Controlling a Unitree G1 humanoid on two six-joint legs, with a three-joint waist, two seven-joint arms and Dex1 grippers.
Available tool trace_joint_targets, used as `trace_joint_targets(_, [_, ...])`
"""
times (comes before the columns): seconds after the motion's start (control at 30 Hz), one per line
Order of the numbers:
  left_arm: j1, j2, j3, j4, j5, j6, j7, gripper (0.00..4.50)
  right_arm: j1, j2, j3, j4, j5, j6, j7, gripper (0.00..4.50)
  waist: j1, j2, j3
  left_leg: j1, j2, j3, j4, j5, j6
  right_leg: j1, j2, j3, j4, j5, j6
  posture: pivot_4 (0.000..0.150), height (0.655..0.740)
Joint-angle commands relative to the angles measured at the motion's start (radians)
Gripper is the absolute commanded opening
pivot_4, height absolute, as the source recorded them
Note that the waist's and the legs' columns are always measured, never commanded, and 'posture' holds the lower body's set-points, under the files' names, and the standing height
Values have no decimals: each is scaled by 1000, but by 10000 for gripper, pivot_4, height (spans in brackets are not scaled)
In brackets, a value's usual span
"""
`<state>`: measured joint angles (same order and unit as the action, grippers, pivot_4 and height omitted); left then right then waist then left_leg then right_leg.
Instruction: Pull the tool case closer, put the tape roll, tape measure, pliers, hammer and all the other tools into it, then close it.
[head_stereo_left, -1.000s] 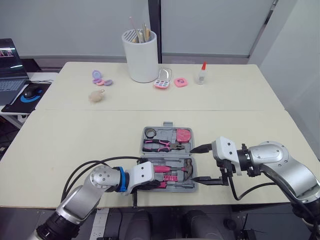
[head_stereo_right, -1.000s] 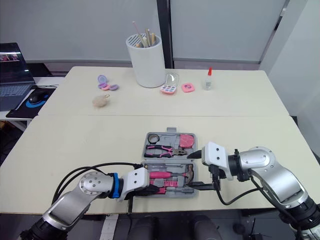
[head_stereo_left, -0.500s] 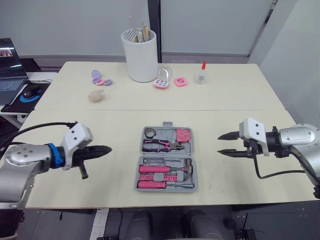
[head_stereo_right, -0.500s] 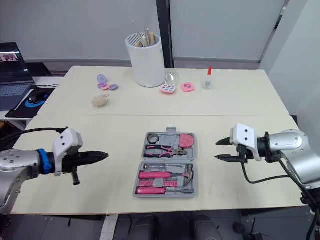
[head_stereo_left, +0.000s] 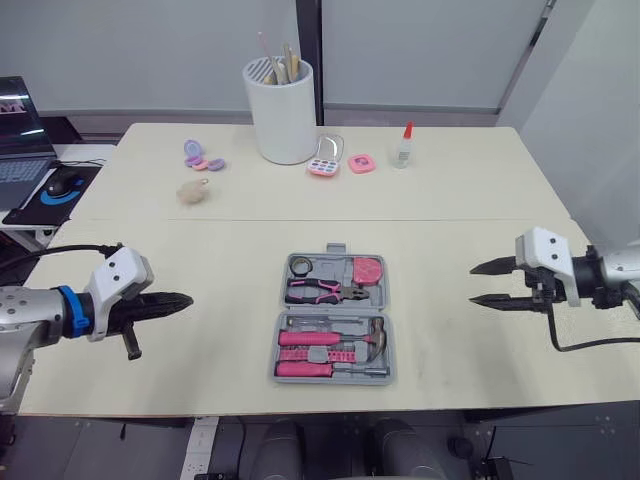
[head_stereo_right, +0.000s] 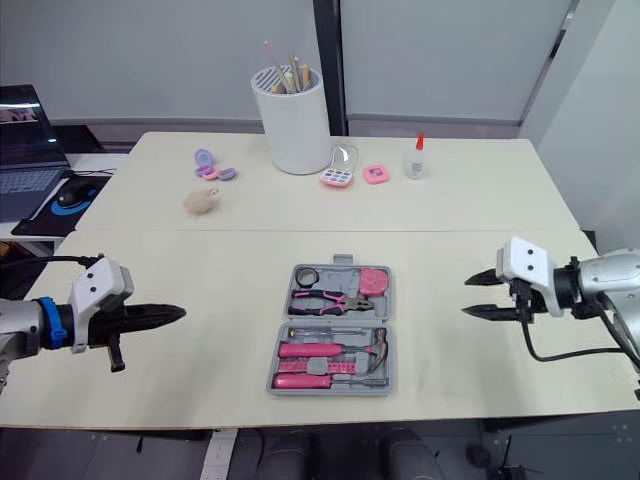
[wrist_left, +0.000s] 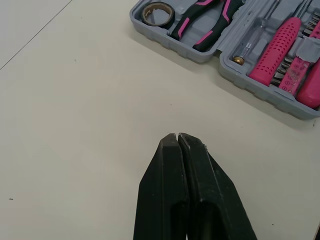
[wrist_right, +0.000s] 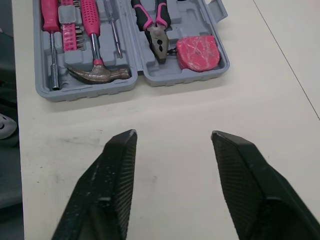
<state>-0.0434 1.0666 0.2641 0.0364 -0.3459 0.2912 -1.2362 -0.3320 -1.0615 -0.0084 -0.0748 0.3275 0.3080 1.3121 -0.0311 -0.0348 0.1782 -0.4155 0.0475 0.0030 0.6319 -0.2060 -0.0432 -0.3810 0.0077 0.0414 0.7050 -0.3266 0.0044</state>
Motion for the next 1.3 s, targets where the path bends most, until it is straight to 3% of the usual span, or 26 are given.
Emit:
trace_joint_targets(0.03, [-26,31,16,4,7,-26,-16,0,-17,-17,-34,-1,8,-18,18,15896,0,0,0,0,0,0,0,0,0,0,0,0,0,0,0,1500,7400])
trace_joint_targets(0.27, [-24,23,12,-11,12,-20,-14,0,12,2,-28,-17,3,-30,4,329,0,1,0,0,0,0,0,0,0,0,0,0,0,0,0,1500,7400])
trace_joint_targets(0.53, [-34,-17,-59,-26,48,-26,23,0,9,77,32,-8,-51,-65,-46,329,0,1,0,0,0,0,0,0,0,0,0,0,0,0,0,1500,7400])
trace_joint_targets(0.9, [-144,-181,-297,52,215,-73,134,0,-103,272,312,182,-382,-216,-184,329,-1,0,0,-1,-1,1,0,0,0,-2,2,2,3,0,0,1500,7400])
trace_joint_targets(1.3, [-295,-349,-471,194,344,-116,194,0,-220,473,438,364,-492,-234,-217,329,0,0,0,-1,-1,1,2,0,0,-4,5,2,8,0,0,1500,7400])
